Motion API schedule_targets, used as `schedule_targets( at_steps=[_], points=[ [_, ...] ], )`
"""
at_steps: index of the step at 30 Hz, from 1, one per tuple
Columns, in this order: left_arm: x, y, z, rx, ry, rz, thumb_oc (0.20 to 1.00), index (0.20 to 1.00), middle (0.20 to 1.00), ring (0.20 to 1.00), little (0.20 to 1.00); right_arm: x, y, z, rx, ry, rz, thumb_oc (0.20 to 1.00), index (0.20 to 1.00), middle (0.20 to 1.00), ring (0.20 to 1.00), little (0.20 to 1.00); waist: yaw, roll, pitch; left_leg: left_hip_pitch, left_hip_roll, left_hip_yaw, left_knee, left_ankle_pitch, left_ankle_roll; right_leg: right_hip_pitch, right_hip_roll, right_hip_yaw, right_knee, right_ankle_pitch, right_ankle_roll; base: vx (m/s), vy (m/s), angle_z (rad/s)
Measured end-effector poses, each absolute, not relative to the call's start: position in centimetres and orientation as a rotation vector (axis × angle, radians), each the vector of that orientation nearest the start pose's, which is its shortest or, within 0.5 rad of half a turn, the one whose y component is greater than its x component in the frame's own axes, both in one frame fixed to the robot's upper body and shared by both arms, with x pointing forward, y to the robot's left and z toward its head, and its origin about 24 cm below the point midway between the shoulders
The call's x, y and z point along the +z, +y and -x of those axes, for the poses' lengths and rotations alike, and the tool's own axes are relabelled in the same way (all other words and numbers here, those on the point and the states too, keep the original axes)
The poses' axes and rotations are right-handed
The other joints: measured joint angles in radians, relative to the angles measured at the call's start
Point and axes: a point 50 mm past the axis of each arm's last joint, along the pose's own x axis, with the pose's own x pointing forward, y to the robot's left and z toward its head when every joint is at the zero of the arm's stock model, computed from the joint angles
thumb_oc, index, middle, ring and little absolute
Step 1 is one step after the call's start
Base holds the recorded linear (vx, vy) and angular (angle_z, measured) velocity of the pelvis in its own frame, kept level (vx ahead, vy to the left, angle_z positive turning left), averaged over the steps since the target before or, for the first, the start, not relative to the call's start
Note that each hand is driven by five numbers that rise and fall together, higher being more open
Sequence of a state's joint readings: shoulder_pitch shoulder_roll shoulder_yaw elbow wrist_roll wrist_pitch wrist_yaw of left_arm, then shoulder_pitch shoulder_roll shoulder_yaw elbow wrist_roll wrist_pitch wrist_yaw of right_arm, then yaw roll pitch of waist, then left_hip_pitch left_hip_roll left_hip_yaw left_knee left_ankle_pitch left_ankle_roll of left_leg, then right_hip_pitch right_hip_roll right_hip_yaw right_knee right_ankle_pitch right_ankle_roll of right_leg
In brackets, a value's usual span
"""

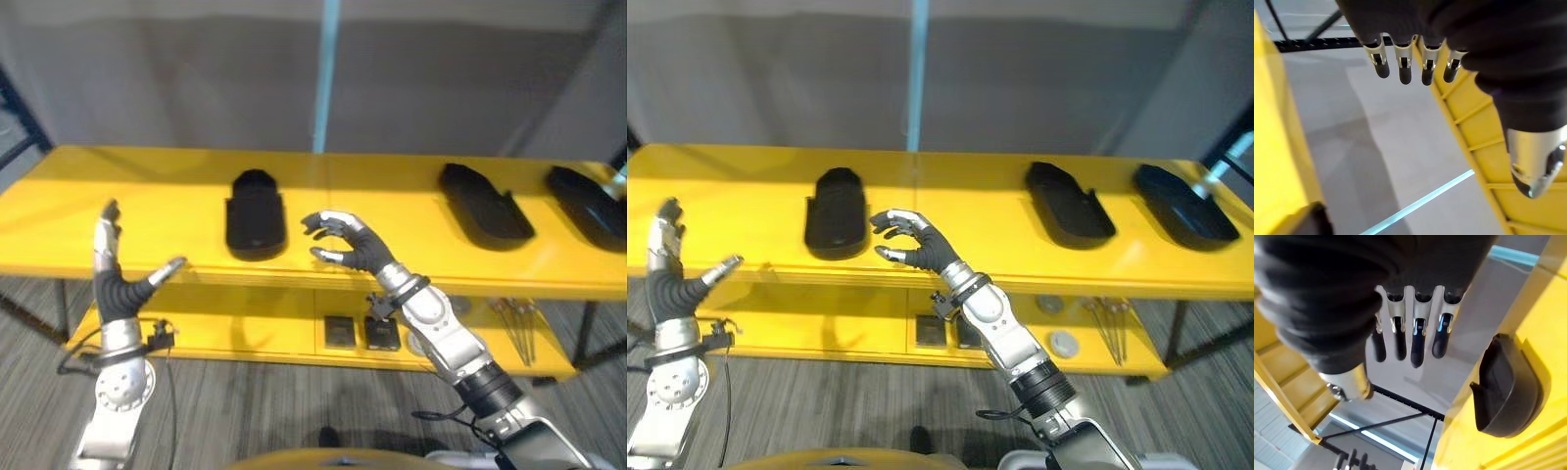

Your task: Move parts from the plastic box to the shelf.

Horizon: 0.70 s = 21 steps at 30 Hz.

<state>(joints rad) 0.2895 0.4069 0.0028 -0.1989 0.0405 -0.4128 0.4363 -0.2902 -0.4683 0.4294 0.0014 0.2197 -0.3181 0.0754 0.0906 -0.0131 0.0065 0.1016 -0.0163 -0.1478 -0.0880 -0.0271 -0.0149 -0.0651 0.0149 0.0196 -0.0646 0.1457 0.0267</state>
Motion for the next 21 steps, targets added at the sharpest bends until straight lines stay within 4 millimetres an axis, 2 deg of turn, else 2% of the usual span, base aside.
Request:
schedule_targets(
  at_steps=[1,2,3,6,7,8,14,17,21],
  points=[
    [7.4,22.8,-18.3,0.287,-0.342,-0.374,1.0,1.0,1.0,1.0,1.0,11.4,-11.1,-27.7,0.558,-0.431,0.247,0.2,0.2,0.2,0.2,0.2,0.02,0.008,0.006,-0.009,-0.005,-0.02,0.0,0.003,0.002,0.0,-0.006,-0.015,-0.007,0.002,0.003,-0.02,-0.064,0.99],
    [5.6,22.8,-17.8,0.245,-0.249,-0.37,1.0,1.0,1.0,1.0,1.0,10.6,-11.4,-28.3,0.515,-0.396,0.248,0.2,0.2,0.2,0.2,0.2,0.029,-0.009,0.02,-0.023,-0.012,-0.057,0.0,0.013,0.002,0.006,-0.018,-0.05,-0.019,0.005,0.005,-0.03,-0.055,0.83],
    [4.6,23.1,-17.8,0.228,-0.192,-0.362,1.0,1.0,1.0,1.0,1.0,9.6,-11.8,-28.6,0.489,-0.346,0.267,0.2,0.2,0.2,0.2,0.2,0.062,-0.003,0.046,-0.038,-0.014,-0.083,0.0,0.023,-0.003,0.002,-0.024,-0.076,-0.019,0.003,0.004,-0.02,-0.039,0.7],
    [4.1,23.5,-17.8,0.227,-0.153,-0.338,1.0,1.0,1.0,1.0,1.0,8.5,-12.3,-28.9,0.456,-0.292,0.28,0.2,0.2,0.2,0.2,0.2,0.083,-0.013,0.076,-0.06,-0.016,-0.109,0.001,0.037,-0.009,-0.008,-0.027,-0.099,-0.021,0.003,0.004,-0.04,-0.028,0.5],
    [4.4,23.8,-18.3,0.203,-0.156,-0.348,1.0,1.0,1.0,1.0,1.0,8.4,-12.4,-29.1,0.438,-0.274,0.284,0.2,0.2,0.2,0.2,0.2,0.107,-0.006,0.125,-0.072,-0.019,-0.129,0.006,0.057,-0.002,-0.012,-0.031,-0.115,-0.019,0.005,0.004,-0.06,-0.03,0.24],
    [4.6,23.7,-18.7,0.188,-0.165,-0.332,1.0,1.0,1.0,1.0,1.0,8.4,-12.4,-29.1,0.431,-0.276,0.28,0.2,0.2,0.2,0.2,0.2,0.112,0.005,0.135,-0.079,-0.02,-0.131,0.006,0.059,-0.003,-0.019,-0.033,-0.117,-0.02,0.006,0.005,-0.08,-0.03,0.3],
    [7.1,21.8,-21.8,0.093,-0.297,-0.281,1.0,1.0,1.0,1.0,1.0,9.5,-11.5,-29.7,0.418,-0.323,0.253,0.2,0.2,0.2,0.2,0.2,0.075,0.047,0.179,-0.136,-0.029,-0.15,0.006,0.08,-0.007,-0.07,-0.044,-0.136,-0.019,0.019,0.006,-0.05,0.0,0.09],
    [7.8,21.4,-22.5,0.074,-0.33,-0.264,1.0,1.0,1.0,1.0,1.0,9.3,-11.8,-30.1,0.39,-0.309,0.26,0.2,0.2,0.2,0.2,0.2,0.059,0.056,0.188,-0.143,-0.029,-0.15,0.006,0.084,-0.008,-0.076,-0.044,-0.135,-0.019,0.021,0.006,0.0,0.0,0.0],
    [8.2,21.0,-22.9,0.06,-0.346,-0.247,1.0,1.0,1.0,1.0,1.0,10.3,-11.8,-30.9,0.352,-0.344,0.268,0.2,0.2,0.2,0.2,0.2,0.044,0.069,0.199,-0.153,-0.03,-0.139,0.006,0.082,-0.01,-0.09,-0.044,-0.127,-0.024,0.022,0.007,0.0,0.003,-0.05]
  ],
)
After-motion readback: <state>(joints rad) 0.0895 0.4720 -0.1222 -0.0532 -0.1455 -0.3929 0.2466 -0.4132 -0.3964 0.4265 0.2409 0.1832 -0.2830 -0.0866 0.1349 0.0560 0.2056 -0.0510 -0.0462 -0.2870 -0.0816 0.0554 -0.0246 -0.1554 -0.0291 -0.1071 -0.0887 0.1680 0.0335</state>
